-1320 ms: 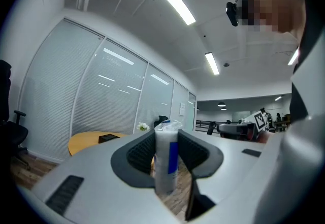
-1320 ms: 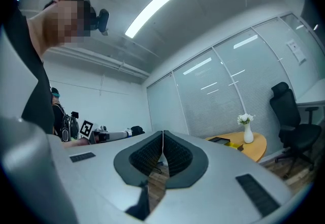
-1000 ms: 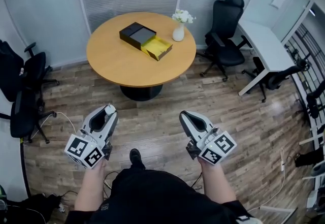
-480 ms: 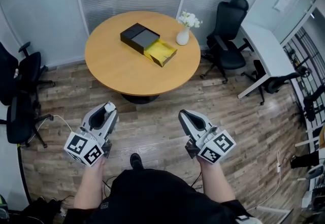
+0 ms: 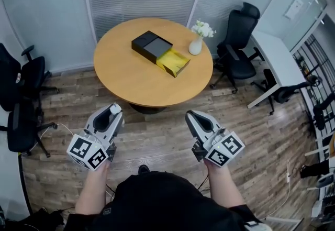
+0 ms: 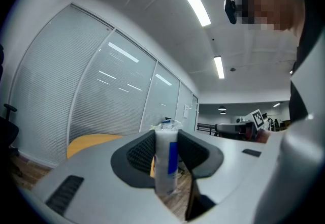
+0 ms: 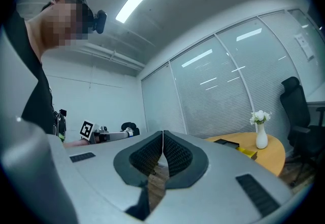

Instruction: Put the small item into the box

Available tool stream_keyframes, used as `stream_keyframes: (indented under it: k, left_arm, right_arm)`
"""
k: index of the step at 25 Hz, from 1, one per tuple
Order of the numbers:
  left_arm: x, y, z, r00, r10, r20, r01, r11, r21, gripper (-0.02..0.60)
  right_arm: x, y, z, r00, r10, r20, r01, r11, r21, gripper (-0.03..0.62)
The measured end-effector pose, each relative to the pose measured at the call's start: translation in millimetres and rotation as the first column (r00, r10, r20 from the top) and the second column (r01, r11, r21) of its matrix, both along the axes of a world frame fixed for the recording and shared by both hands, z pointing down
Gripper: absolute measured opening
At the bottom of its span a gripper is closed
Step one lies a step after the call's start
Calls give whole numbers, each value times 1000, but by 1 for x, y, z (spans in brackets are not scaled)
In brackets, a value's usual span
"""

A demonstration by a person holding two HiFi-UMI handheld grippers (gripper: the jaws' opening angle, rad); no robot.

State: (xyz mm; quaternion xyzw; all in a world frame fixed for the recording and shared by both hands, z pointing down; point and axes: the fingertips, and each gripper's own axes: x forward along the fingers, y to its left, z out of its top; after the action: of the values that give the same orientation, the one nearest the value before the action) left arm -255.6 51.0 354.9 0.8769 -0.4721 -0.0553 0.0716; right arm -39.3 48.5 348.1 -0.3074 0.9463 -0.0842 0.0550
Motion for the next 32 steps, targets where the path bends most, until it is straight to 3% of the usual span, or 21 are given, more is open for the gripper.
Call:
stream_keyframes:
  k: [8, 18, 32]
  left_arm:
    - [-21, -10, -1, 1000, 1, -4, -1, 1000, 8, 140]
    - [-16, -45, 6, 1000, -10, -1, 10, 1000, -3, 140]
    - [27, -180, 9, 1000, -16, 25, 17, 999, -36, 140]
  right_arm:
    - [-18, -9, -1, 1000, 9, -7, -9, 1000, -9, 35]
    - [-11, -47, 8, 1000, 6, 18, -5, 1000, -16, 35]
    - [28, -186, 27, 999, -9, 50, 12, 998, -62, 35]
